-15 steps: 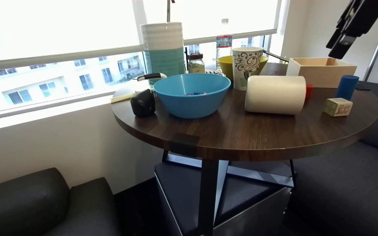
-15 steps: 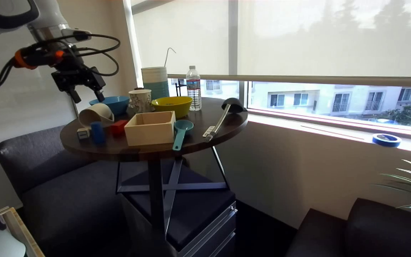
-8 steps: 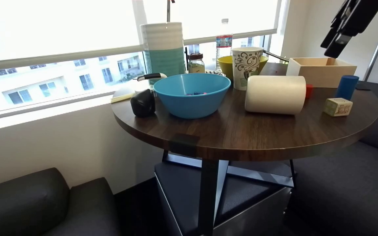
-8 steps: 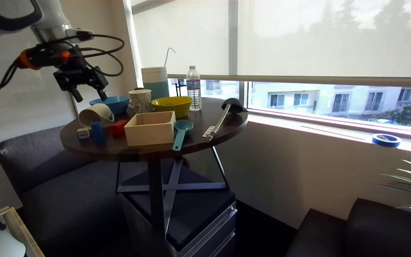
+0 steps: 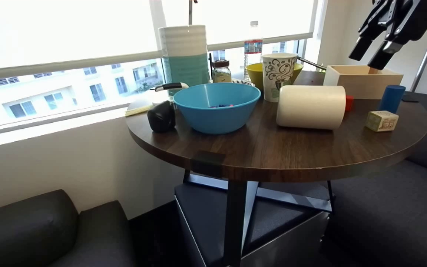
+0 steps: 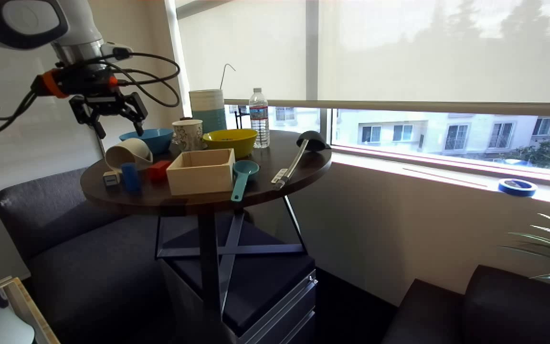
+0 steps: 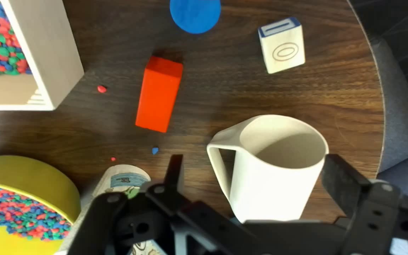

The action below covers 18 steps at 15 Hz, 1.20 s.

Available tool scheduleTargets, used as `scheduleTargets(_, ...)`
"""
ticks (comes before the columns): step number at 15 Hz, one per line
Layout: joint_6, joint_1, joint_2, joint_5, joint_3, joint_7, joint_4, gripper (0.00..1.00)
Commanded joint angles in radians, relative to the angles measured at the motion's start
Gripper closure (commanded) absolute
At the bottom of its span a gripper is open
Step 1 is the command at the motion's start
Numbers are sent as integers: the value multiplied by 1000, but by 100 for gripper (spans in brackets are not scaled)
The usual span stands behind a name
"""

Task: Lift the laying mug cup and position it upright on the table

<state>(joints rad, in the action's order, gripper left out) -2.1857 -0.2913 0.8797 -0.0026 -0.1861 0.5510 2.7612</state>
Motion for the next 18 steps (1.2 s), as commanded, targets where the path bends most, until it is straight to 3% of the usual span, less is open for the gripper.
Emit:
scheduleTargets(1,-67,-52,-50,49,-51,128,-1,0)
scheduleTargets(6,-201,-61,-129,40,-60,249,-1,0)
scheduleTargets(9,-183,-67,-155,74,-78,312,-1,0)
scheduleTargets(10,-171,-31,-139,57,-36,274,-1,0)
scheduleTargets(18,-172,-23,-141,43,-38,319,-1,0)
